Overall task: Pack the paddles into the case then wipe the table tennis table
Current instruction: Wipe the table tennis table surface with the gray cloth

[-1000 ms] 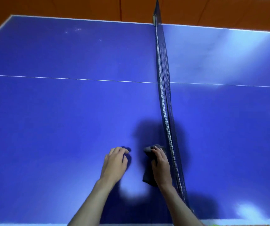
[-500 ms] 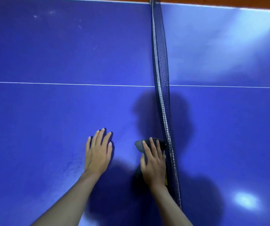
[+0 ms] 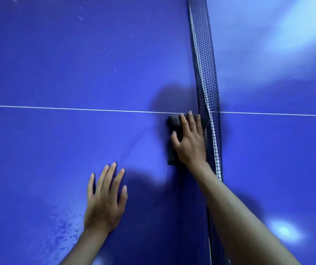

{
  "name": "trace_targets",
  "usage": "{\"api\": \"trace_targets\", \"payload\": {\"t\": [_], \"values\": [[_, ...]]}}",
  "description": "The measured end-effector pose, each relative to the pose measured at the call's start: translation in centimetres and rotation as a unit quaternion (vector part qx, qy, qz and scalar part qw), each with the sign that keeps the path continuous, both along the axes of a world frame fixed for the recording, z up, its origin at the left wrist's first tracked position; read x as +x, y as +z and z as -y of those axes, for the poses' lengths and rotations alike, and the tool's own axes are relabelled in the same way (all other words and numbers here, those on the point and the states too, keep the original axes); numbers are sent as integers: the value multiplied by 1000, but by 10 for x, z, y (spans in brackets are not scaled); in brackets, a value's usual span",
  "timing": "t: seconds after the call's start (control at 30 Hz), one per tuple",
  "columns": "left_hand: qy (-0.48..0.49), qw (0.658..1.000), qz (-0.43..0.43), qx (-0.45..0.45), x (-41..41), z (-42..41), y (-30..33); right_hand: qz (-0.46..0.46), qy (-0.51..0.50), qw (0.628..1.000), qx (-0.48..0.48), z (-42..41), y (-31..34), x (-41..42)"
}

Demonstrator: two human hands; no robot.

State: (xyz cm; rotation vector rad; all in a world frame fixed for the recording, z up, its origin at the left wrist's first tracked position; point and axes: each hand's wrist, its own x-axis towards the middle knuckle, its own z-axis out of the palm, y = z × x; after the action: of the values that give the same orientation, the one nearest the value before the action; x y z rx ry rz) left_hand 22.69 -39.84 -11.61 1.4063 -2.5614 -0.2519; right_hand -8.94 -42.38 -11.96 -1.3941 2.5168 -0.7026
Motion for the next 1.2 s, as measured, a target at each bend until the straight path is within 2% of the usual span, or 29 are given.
{"api": "trace_targets", "payload": {"t": [0.13, 0.3, 0.5, 0.8, 0.93, 1.2], "values": [[-5, 1000, -6, -12, 0, 3, -3, 7, -10, 1000, -11, 22, -1, -13], [6, 1000, -6, -17, 1, 3, -5, -4, 4, 1000, 4, 11, 0, -6], [18, 1000, -7, -16, 0, 0, -2, 2, 8, 1000, -15, -70, 6, 55], [21, 1000, -13, -19, 2, -4, 2, 0, 2, 1000, 28, -200, 7, 147], [30, 999, -15, -40, 0, -3, -1, -5, -44, 998, 37, -171, 6, 142], [25, 998, -20, -61, 0, 1, -8, -35, -43, 998, -7, -28, -3, 72]]}}
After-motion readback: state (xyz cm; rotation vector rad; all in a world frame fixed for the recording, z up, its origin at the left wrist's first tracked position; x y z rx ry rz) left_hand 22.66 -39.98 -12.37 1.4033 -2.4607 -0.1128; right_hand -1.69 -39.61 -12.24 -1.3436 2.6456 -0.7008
